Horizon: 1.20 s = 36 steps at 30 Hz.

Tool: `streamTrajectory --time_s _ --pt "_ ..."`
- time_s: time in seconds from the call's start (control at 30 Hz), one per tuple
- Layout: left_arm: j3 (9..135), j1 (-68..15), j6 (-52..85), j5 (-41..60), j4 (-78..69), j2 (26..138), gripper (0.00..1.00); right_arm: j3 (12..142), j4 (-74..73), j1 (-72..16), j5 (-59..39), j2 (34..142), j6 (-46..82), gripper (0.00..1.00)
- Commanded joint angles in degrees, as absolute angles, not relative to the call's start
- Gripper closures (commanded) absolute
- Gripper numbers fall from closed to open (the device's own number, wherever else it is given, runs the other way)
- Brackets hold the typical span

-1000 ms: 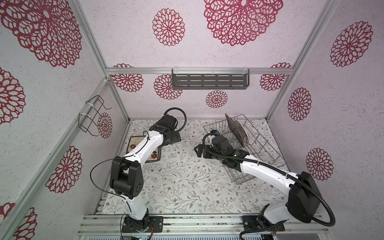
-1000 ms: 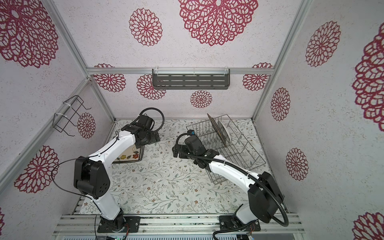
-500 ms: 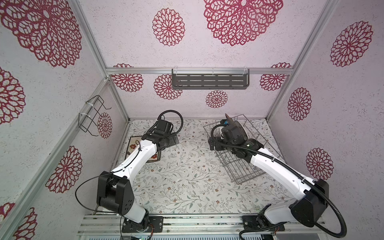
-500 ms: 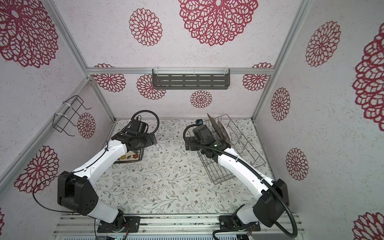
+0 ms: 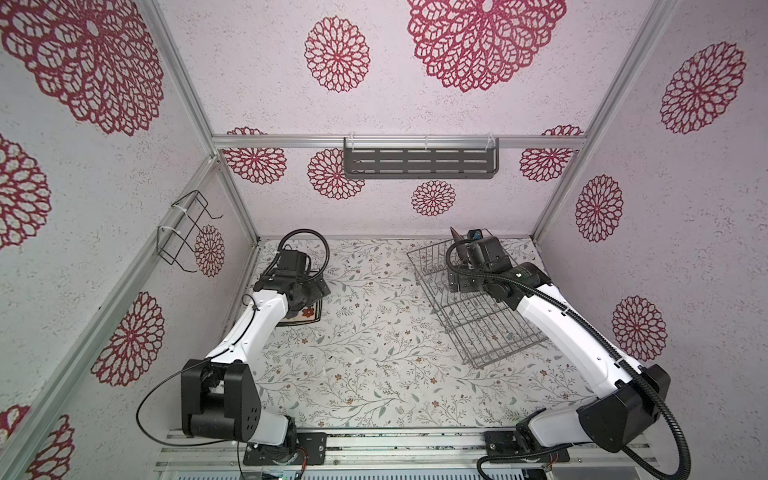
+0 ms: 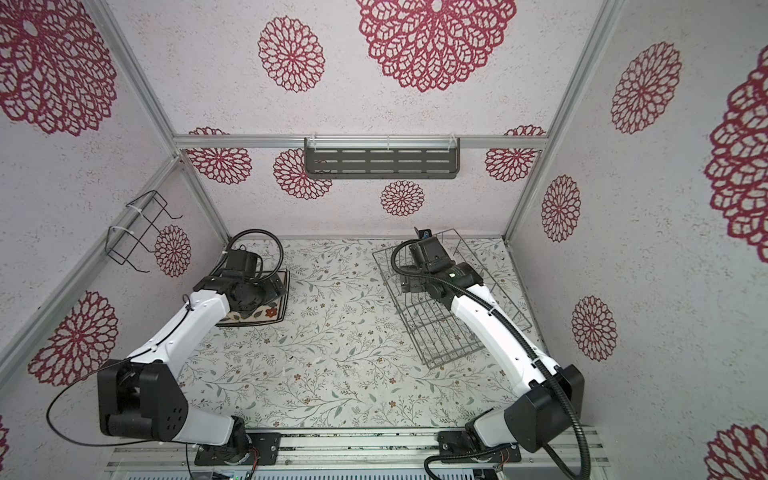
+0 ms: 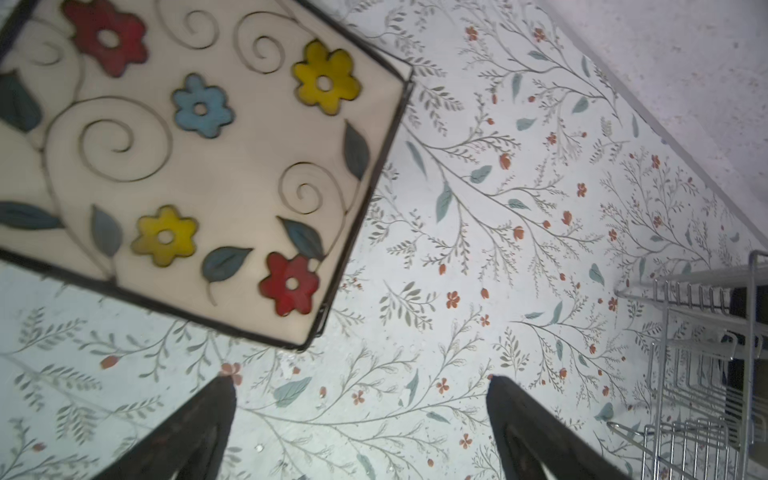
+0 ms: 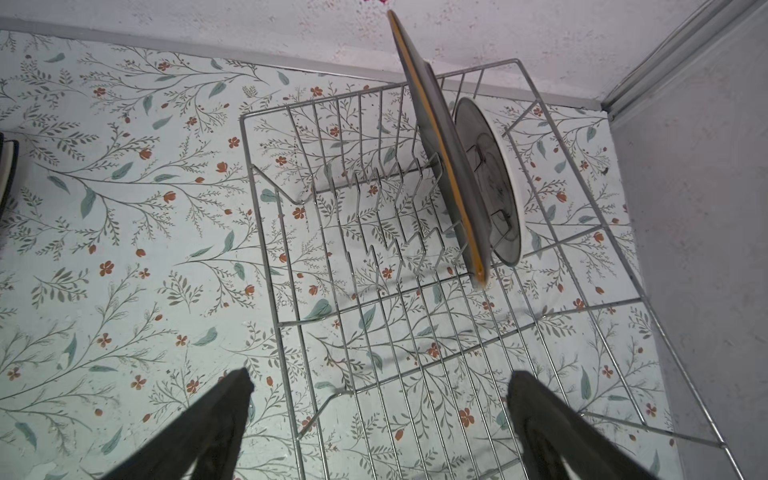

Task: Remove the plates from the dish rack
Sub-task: 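Move the right gripper over the dish rack toward the dark plate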

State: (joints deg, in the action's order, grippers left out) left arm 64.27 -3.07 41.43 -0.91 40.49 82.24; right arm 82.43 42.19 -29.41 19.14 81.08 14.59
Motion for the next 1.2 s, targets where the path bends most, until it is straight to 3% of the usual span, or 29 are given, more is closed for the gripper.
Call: streamTrajectory --time_s 0.0,0.4,1.17 --pt "60.8 0.2 42.7 2.8 38.6 78.1 0.01 82.0 40.4 -29.1 19.9 78.5 14.1 0.01" --pt "52.2 2.2 45.9 10.5 32.5 79.4 0.02 80.0 36.2 -29.0 19.0 78.3 14.7 0.01" --pt "57.8 0.5 45.2 11.8 28.6 90.2 0.03 78.2 34.0 -28.4 15.6 78.0 15.7 0.01"
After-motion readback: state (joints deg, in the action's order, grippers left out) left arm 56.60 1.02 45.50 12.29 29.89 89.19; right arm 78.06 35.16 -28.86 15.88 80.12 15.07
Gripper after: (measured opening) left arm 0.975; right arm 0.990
